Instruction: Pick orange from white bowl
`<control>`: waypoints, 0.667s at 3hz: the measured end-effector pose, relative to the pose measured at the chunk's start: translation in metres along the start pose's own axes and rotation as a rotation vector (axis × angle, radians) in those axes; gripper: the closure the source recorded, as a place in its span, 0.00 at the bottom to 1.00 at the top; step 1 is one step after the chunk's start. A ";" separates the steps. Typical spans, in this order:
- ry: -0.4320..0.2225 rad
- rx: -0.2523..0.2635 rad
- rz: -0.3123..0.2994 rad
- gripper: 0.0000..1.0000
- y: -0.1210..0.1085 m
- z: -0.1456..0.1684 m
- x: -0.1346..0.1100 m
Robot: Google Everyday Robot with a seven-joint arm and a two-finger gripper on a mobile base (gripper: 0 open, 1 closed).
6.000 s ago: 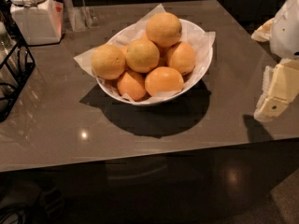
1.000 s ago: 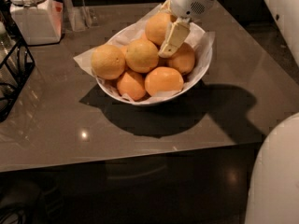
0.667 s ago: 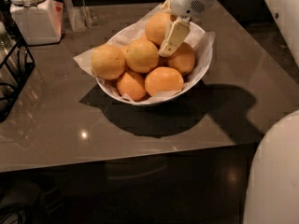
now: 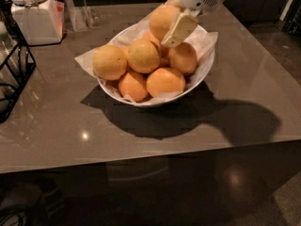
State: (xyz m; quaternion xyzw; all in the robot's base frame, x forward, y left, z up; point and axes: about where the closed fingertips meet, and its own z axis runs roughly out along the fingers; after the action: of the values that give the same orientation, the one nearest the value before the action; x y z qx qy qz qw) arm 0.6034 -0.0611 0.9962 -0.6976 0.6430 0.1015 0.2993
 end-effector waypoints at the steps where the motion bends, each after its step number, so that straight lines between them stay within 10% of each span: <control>1: -0.057 0.169 0.037 1.00 0.041 -0.063 -0.030; 2: -0.093 0.295 0.093 1.00 0.078 -0.097 -0.035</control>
Offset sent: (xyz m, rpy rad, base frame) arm -0.1552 -0.0511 0.0893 0.2375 -0.2751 -0.3438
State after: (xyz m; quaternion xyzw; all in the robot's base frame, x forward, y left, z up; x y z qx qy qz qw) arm 0.4996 -0.0845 1.0700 -0.6100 0.6681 0.0516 0.4230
